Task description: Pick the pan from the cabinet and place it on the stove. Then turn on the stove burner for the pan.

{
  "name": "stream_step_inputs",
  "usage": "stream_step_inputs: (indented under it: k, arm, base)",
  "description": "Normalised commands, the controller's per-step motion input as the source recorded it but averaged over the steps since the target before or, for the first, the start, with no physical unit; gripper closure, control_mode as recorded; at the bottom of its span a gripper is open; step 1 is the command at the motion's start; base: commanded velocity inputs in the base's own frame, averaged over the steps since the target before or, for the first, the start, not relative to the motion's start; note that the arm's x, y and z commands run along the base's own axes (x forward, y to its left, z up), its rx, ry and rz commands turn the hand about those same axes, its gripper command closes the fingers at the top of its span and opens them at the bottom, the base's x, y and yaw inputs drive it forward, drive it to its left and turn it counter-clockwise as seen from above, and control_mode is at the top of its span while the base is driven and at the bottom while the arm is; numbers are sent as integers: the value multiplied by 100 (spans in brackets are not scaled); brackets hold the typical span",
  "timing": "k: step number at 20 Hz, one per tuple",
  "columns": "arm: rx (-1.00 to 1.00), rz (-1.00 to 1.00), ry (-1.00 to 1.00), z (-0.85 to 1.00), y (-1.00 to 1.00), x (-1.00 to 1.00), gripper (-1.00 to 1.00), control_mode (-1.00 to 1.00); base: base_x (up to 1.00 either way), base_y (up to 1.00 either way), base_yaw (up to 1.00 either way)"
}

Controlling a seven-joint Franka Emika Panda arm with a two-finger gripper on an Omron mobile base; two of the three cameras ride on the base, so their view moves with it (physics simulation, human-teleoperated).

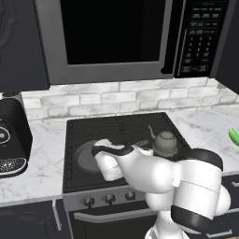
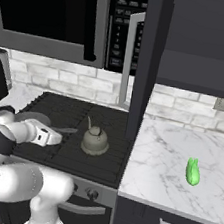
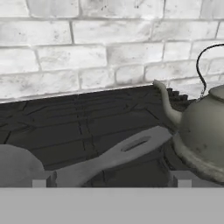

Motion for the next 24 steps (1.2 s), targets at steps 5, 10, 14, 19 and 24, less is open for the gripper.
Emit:
stream_step_inputs:
  k: [5, 10, 14, 19, 24]
  arm:
    - [-8, -8, 4, 87, 7, -44, -100, -100]
    - [-8, -7, 6, 93, 15, -56, -100, -100]
    - [-10, -6, 5, 99, 21, -63, -100, -100]
    - [-12, -6, 3, 100, 24, -68, -100, -100]
    - [-16, -4, 1, 100, 29, -70, -100, -100]
  base:
    - [0, 0, 0]
    - [0, 0, 0]
    - [0, 0, 0]
    - [0, 0, 0]
    - [0, 0, 0]
